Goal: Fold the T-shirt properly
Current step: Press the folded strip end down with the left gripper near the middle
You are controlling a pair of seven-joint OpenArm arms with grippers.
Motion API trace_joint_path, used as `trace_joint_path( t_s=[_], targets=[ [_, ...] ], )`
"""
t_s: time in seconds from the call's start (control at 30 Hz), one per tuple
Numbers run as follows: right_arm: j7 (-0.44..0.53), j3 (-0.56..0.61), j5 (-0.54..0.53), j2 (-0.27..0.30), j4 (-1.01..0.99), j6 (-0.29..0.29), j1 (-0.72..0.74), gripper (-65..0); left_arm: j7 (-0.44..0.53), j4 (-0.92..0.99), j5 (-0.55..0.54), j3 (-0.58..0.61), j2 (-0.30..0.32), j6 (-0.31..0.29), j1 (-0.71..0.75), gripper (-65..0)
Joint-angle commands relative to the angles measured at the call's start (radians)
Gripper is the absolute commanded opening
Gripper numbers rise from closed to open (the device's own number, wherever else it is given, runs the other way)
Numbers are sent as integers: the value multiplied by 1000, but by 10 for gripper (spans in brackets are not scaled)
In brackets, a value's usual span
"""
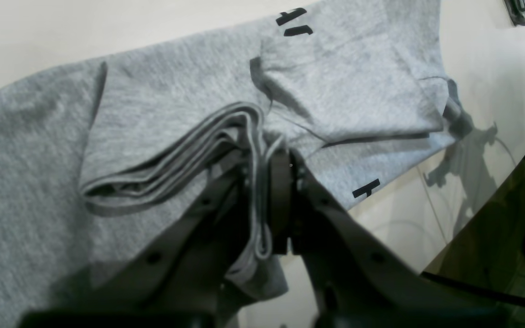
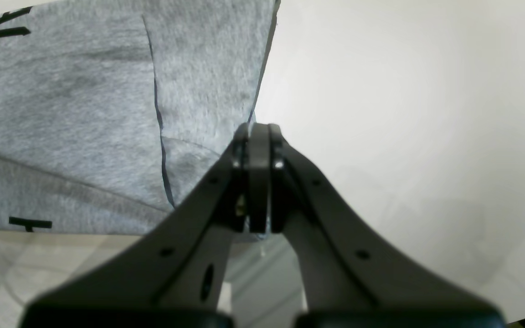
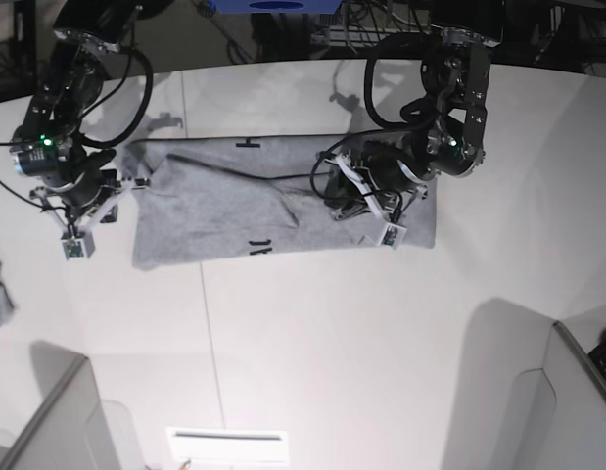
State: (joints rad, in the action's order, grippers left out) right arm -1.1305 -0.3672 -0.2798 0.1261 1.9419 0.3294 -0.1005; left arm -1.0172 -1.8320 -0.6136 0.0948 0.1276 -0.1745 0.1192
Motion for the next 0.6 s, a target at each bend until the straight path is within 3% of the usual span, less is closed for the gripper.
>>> trace_joint_path(
  t_s=[0.0,0.23,0.57],
  targets=[
    [14,-6,-2,10,15,3,12,-650,18,-15,-16,-2,-1,-4,-22,-650],
    [14,-6,-2,8,15,3,12,-650,16,-11,-18,6,-33,-3,-46,-650],
    [14,0,-2,8,15,3,15,-650,15,-10,-18,9,-30,-3,-42,-650]
  ],
)
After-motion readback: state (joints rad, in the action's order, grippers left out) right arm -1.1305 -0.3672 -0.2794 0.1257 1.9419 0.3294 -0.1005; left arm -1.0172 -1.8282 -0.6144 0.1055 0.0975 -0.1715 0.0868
